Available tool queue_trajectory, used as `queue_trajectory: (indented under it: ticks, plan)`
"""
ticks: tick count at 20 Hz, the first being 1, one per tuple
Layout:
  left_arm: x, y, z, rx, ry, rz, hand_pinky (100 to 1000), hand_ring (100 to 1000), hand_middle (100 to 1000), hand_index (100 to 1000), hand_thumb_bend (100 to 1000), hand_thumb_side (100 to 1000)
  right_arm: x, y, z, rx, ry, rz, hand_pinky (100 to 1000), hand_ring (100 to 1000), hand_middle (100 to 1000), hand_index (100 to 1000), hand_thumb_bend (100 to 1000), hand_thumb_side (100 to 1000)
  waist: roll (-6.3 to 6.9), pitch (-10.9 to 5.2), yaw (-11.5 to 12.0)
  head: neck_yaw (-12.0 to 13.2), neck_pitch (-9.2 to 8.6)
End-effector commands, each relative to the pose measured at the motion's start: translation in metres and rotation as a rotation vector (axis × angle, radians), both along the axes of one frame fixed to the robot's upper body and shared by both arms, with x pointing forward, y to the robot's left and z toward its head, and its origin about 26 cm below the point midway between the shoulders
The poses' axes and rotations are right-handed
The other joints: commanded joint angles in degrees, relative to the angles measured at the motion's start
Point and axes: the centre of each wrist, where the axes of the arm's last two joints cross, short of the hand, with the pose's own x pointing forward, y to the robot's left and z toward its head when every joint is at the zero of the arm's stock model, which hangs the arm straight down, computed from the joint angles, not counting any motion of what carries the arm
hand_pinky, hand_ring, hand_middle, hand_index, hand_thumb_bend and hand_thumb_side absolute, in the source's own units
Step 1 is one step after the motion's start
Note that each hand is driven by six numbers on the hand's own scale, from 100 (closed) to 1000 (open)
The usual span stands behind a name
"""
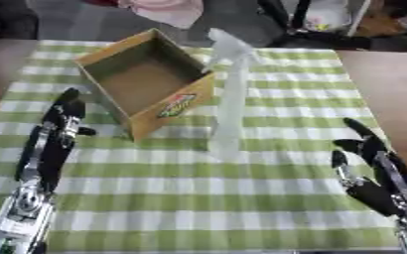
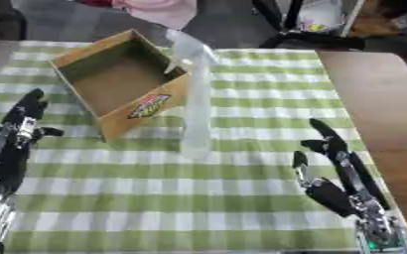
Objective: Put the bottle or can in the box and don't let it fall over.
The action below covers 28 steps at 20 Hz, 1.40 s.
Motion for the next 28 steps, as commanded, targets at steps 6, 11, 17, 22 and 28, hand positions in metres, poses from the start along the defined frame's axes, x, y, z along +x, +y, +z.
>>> queue_trajectory:
  ticks: [6,11,17,22,28]
  plan:
    - [0.000,-0.001,0.007,0.009,-0.024,-0.016,621,1000,1000,942,254,793,0.028,0.009,0.035,-0.012,-0.073,0.098,850,802,980,1000,100,557,0.15,-1.18,0.6,-0.6,-0.32]
    - [0.000,-0.001,0.007,0.009,-0.021,-0.023,621,1000,1000,942,253,795,0.052,0.025,0.059,0.004,-0.081,0.202,848,799,985,1000,100,578,0.05,-1.27,1.1,-1.2,-0.21]
    - [0.000,-0.003,0.006,0.010,-0.018,-0.034,621,1000,1000,943,253,797,0.075,0.046,0.083,0.014,-0.082,0.315,850,800,985,1000,100,583,0.01,-1.10,2.1,-1.6,-0.13]
    - [0.001,-0.005,0.007,0.006,-0.022,-0.043,620,1000,1000,943,252,796,0.089,0.064,0.095,-0.011,-0.088,0.386,851,801,987,1000,100,587,0.23,-0.93,3.1,-2.0,-0.23]
    - [0.001,-0.006,0.009,0.002,-0.027,-0.047,620,1000,1000,943,251,796,0.098,0.074,0.098,-0.029,-0.090,0.418,851,801,989,1000,100,599,0.68,-0.67,4.2,-2.4,-0.33]
